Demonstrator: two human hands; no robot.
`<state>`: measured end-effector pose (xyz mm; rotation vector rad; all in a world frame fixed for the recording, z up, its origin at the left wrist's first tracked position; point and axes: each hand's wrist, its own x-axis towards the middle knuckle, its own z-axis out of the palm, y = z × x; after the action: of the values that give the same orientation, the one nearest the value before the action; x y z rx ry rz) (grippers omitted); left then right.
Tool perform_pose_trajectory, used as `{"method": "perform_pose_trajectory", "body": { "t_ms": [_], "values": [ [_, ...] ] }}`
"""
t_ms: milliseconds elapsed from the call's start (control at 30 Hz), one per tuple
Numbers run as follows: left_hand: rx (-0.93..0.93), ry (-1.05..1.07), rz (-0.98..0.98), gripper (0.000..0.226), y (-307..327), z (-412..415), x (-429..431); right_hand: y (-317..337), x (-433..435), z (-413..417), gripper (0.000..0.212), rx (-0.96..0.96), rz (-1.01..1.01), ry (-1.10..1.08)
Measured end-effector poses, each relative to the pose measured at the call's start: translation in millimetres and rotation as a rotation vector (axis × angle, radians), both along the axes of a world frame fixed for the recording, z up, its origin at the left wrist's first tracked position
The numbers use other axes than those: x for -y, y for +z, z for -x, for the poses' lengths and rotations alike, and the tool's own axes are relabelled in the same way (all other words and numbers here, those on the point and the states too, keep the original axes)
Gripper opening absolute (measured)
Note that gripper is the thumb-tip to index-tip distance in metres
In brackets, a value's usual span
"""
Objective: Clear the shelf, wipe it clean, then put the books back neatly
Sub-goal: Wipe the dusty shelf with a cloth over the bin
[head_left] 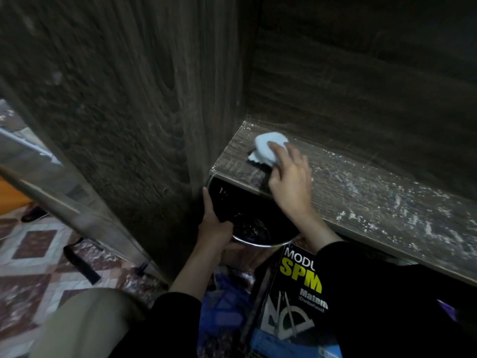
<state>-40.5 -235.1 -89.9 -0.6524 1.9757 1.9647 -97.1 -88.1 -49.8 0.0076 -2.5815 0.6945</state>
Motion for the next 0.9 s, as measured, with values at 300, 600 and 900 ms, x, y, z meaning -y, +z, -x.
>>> {"method": "perform_pose_trajectory", "body": {
  "t_ms": [300, 600, 900],
  "values": [
    [-0.047, -0.043, 0.030, 0.107, -10.2, 6.1, 4.4, -4.9, 8.6, 113.7, 0.058, 0.482, -0.216, 0.232],
    [-0.020, -0.054, -0.021, 0.103, -6.4, 6.6, 2.6, 19.3, -6.7, 132.0, 0.055, 0.479, 0.156, 0.387],
    [-0.019, -0.010, -0.011, 0.108, -16.1, 6.9, 4.4, 12.4, 13.9, 136.5, 0.063, 0.446, -0.126, 0.247]
  ]
}}
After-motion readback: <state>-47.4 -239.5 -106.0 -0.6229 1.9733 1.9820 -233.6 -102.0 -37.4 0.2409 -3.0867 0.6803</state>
